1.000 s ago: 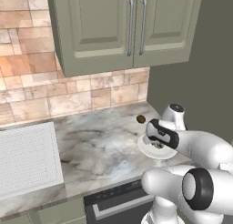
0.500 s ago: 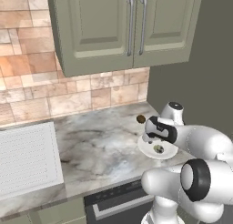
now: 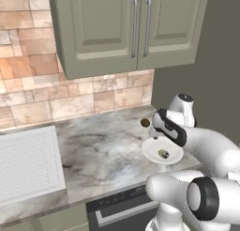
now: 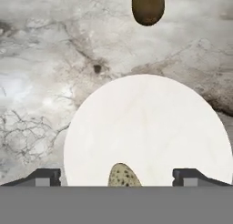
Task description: Pick the egg from the microwave and place it on plate located on the counter.
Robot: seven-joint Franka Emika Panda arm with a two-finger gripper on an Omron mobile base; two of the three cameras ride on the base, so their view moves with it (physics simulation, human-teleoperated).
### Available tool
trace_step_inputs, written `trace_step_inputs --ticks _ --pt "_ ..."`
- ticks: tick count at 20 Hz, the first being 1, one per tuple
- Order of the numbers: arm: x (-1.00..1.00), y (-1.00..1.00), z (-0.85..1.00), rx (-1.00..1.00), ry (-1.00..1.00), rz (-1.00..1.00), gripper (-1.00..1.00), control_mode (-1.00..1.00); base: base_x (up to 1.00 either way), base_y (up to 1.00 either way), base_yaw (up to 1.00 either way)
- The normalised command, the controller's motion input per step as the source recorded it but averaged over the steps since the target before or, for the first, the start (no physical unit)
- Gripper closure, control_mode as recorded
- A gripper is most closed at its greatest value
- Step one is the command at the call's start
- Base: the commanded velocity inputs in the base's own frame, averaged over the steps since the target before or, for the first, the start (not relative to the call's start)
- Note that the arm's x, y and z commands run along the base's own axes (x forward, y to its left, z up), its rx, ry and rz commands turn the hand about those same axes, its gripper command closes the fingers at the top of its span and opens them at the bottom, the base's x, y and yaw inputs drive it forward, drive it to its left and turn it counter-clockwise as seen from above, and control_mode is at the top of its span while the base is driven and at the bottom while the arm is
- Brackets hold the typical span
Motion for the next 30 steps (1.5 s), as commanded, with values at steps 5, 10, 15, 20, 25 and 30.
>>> trace_step_inputs --ticks 5,10,15,20,25,30 --pt "-0.54 0.17 0.77 0.00 -0.14 0.00 -1.00 -1.00 0.00 0.00 0.00" --pt "-0.69 0.42 0.66 -0.04 -0.08 -0.01 -1.00 -1.00 0.00 0.00 0.00" --pt "-0.65 0.33 0.55 -0.01 0.00 -0.03 -1.00 -1.00 0.00 0.00 0.00" --pt "-0.59 0.04 0.63 0.00 0.00 -0.06 -1.00 -1.00 0.00 0.00 0.00" --pt "-0.55 -0.10 0.74 0.00 -0.04 -0.05 -1.00 -1.00 0.00 0.00 0.00" --pt "-0.55 -0.14 0.81 0.00 -0.06 -0.06 -1.00 -1.00 0.00 0.00 0.00"
